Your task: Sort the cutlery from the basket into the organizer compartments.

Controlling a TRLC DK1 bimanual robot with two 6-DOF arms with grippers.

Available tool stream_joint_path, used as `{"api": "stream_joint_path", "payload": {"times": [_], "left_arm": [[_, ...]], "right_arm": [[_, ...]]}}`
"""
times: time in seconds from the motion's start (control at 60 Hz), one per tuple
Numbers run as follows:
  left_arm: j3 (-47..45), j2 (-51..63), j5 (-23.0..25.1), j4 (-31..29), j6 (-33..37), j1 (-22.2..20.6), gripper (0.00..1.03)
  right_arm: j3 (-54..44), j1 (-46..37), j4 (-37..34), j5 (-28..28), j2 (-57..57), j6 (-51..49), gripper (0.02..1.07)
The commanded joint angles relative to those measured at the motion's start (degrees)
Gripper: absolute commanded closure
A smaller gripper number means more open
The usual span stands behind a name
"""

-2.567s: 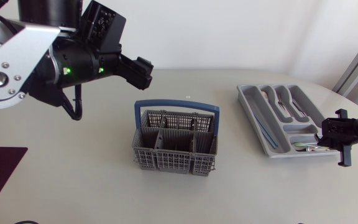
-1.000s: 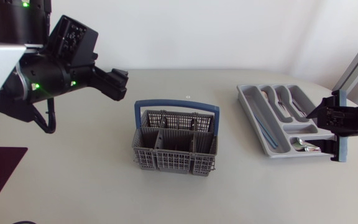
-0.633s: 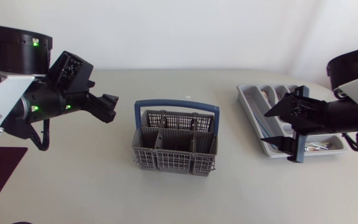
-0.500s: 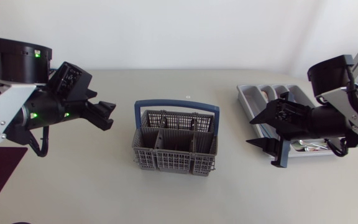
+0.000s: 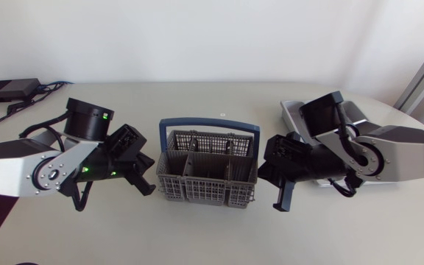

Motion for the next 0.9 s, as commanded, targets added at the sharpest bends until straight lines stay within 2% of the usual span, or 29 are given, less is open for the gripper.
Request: {"api": "stream_joint_path", "payload": {"times": [0.0, 0.333, 0.45, 0.7, 0.883], "left_arm": [[0.3, 2.69, 2.34, 1.03, 1.41, -0.21, 1.0], [3.02, 7.26, 4.89, 3.32, 1.41, 0.75, 1.0], [3.55, 8.4, 5.15, 5.25, 1.32, 0.75, 1.0], [7.94, 11.21, 5.24, 5.78, 0.88, 1.98, 1.0], [7.86, 10.86, 5.24, 5.43, 0.79, 1.81, 1.0]], "right_arm": [[-0.08, 1.27, 3.28, 1.21, 2.74, 3.55, 1.02], [5.81, 2.15, 10.14, 4.38, 10.47, 6.98, 1.02], [7.92, 1.54, 10.58, 4.9, 12.32, 6.98, 1.02], [9.24, 1.36, 11.1, 5.17, 13.55, 7.51, 1.02], [10.2, 0.39, 12.16, 5.96, 14.43, 7.94, 1.02]]}}
